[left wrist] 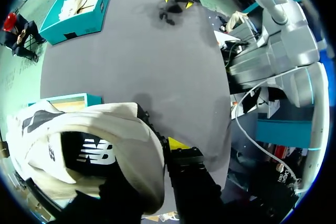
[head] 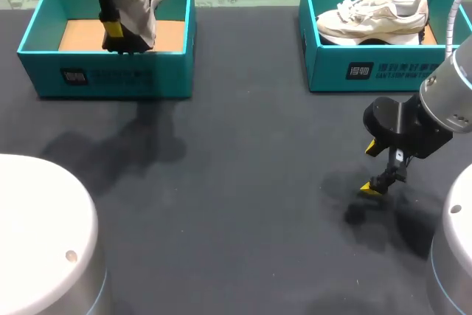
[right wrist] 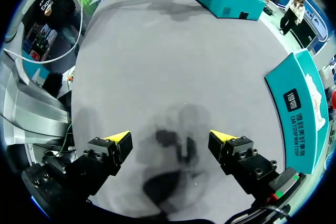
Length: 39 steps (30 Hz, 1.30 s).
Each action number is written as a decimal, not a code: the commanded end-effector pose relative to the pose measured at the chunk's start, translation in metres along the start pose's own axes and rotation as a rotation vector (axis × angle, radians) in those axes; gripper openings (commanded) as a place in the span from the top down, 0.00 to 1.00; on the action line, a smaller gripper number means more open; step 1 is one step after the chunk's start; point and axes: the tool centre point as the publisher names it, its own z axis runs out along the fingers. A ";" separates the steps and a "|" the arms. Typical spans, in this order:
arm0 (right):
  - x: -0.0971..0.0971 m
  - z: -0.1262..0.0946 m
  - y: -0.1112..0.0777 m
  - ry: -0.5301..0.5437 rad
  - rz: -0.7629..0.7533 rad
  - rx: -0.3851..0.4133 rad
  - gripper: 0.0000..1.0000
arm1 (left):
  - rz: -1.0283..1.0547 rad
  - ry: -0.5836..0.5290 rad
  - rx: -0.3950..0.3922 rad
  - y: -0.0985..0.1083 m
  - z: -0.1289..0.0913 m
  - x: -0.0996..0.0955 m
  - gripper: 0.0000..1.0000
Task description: Take the shoe out of the shoebox, open the shoe tongue, remove and reinsert the insole, then place the shoe into the shoebox
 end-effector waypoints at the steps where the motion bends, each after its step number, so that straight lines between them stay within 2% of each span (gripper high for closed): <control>1: 0.001 0.000 0.000 -0.003 0.001 0.001 0.00 | 0.000 0.001 -0.006 -0.002 -0.002 0.000 1.00; 2: 0.001 0.000 0.000 -0.003 0.001 0.001 0.00 | 0.000 0.001 -0.006 -0.002 -0.002 0.000 1.00; 4: 0.001 0.000 0.000 -0.003 0.001 0.001 0.00 | 0.012 -0.001 -0.004 0.006 -0.002 -0.013 1.00; 8: 0.001 0.000 0.000 -0.003 0.001 0.001 0.00 | 0.006 0.013 0.018 0.038 -0.017 -0.053 1.00; 14: 0.001 0.000 0.000 -0.003 0.001 0.001 0.00 | -0.059 0.002 0.012 0.086 -0.033 -0.108 1.00; 21: 0.001 0.000 0.000 -0.003 0.001 0.001 0.00 | -0.109 -0.024 -0.043 0.121 -0.041 -0.156 1.00; 23: 0.001 0.000 0.000 -0.003 0.001 0.001 0.00 | -0.108 -0.028 -0.046 0.129 -0.044 -0.165 1.00; 34: 0.001 0.000 0.000 -0.003 0.001 0.001 0.00 | -0.108 -0.028 -0.046 0.129 -0.044 -0.165 1.00; 36: 0.001 0.000 0.000 -0.003 0.001 0.001 0.00 | -0.079 0.012 -0.025 0.132 -0.037 -0.178 1.00; 39: 0.001 0.000 0.000 -0.003 0.001 0.001 0.00 | -0.094 0.029 -0.021 0.149 -0.032 -0.199 1.00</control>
